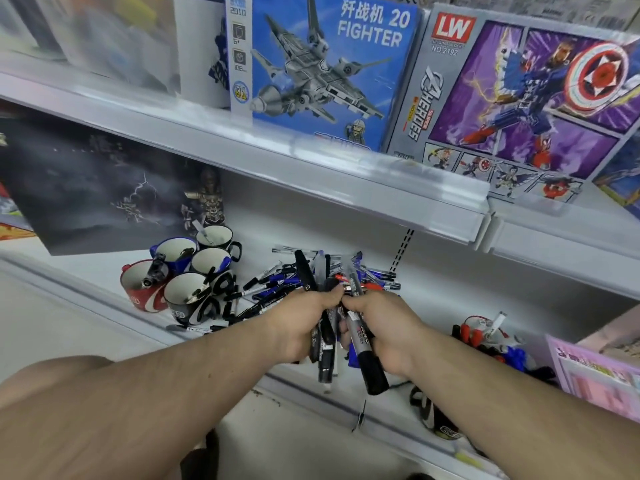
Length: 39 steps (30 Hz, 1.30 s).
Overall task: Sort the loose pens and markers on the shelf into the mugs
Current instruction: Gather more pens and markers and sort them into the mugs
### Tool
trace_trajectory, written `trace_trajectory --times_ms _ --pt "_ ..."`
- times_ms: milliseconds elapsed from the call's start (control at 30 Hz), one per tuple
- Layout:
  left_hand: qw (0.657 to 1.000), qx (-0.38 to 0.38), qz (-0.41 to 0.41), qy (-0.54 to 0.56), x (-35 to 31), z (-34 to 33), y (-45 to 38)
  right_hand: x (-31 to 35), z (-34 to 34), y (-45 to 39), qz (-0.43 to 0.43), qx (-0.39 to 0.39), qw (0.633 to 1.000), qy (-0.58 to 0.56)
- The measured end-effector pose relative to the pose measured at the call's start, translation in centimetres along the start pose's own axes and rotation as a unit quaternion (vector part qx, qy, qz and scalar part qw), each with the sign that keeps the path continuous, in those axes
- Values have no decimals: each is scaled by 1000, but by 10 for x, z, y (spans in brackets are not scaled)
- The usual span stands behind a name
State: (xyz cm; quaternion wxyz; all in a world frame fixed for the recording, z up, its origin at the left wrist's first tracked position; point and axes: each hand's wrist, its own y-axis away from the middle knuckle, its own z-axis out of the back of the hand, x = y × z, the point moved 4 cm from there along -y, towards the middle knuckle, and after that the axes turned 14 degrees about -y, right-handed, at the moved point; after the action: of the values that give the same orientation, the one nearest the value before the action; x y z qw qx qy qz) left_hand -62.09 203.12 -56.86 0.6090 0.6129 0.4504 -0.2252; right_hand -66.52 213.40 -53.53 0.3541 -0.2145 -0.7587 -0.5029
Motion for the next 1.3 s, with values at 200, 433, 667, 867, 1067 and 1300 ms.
trace_trajectory --times_ms 200,433,667,867,1067,1300 --pt "998 51 -16 -40 5 8 3 18 -6 -4 57 -62 996 -36" --pt "995 69 -56 -53 5 2 5 9 -13 -11 90 -95 989 -75" --pt "987 14 -107 -120 7 15 -2 -2 -17 -10 59 -74 989 -110" --pt "981 -31 -126 -141 5 28 -9 -6 -23 -14 50 -59 995 -61" --pt "985 -51 -120 -114 4 40 -13 -8 -31 -17 40 -27 999 -11" --pt "984 -57 -108 -133 3 53 -6 -16 -40 -15 6 -6 998 -64"
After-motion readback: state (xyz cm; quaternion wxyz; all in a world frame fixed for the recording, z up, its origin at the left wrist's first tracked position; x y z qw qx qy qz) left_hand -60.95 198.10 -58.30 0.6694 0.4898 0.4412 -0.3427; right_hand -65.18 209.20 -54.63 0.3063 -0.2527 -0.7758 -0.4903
